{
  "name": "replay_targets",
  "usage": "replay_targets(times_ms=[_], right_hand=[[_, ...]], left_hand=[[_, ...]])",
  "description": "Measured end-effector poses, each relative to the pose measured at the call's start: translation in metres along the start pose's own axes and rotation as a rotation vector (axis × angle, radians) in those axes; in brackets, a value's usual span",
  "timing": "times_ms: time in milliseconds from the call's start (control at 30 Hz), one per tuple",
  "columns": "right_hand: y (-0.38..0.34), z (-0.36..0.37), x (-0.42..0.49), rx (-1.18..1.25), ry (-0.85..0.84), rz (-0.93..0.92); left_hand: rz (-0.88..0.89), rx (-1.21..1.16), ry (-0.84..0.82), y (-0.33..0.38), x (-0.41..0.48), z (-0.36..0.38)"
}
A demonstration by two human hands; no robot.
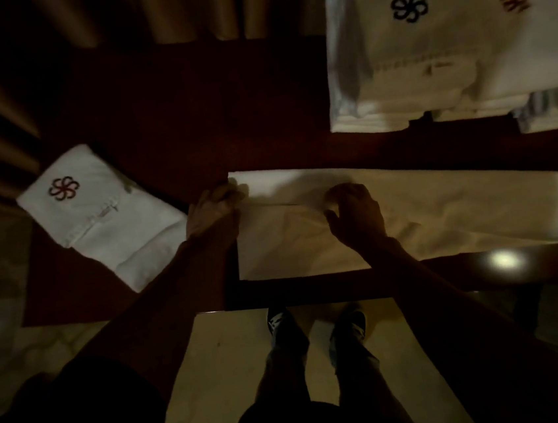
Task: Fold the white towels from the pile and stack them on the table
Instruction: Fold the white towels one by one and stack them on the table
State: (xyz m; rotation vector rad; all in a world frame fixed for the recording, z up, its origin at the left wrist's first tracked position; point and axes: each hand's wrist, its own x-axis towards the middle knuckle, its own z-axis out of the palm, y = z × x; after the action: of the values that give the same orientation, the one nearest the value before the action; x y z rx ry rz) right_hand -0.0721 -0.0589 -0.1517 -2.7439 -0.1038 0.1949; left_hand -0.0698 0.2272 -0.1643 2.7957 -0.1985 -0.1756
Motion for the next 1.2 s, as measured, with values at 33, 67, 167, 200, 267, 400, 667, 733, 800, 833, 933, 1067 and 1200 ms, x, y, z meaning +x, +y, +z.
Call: replay_targets(times_ms=[33,67,167,200,267,400,667,733,800,833,933,1067,1200], right_hand=[[-0.002,0.000,0.002,-0.012,0.002,0.012],[-0.004,0.000,0.004,-0.023,0.001,0.029],[-0.009,0.000,0.011,-0.042,0.002,0.065],[-0.011,0.000,0.013,-0.047,0.013,0.067],[-0.011,0.000,0.015,-0.050,0.033,0.074],[-0.012,-0.002,0.017,-0.007,0.042,0.101],[-0.010,-0.011,0.017,0.097,0.132,0.069],[-0.009,-0.013,0.016,0.107,0.141,0.060],[-0.009,-0.015,0.013,0.112,0.151,0.053],[-0.010,-0.017,0.011,0.111,0.160,0.045],[-0.011,-0.023,0.005,0.116,0.198,0.014],[-0.011,-0.032,-0.006,0.148,0.225,-0.045],[-0.012,-0.042,-0.021,0.135,0.179,-0.056]], left_hand=[[-0.002,-0.011,0.007,-0.002,0.002,0.000],[0.000,-0.012,0.017,-0.004,0.004,0.002],[0.018,-0.004,0.060,-0.008,0.007,0.003],[0.020,-0.019,0.060,-0.008,0.008,0.002],[0.006,-0.031,0.014,-0.010,0.013,-0.001],[-0.012,0.023,-0.006,-0.011,0.018,-0.003],[-0.129,-0.046,-0.007,-0.006,0.020,-0.014],[-0.133,-0.082,0.036,-0.005,0.019,-0.018],[-0.120,-0.093,0.068,-0.002,0.018,-0.021],[-0.111,-0.090,0.072,-0.001,0.016,-0.023],[-0.080,-0.081,0.087,0.003,0.011,-0.028],[-0.008,-0.072,0.127,0.008,-0.003,-0.035],[0.089,-0.059,0.142,0.008,-0.021,-0.040]])
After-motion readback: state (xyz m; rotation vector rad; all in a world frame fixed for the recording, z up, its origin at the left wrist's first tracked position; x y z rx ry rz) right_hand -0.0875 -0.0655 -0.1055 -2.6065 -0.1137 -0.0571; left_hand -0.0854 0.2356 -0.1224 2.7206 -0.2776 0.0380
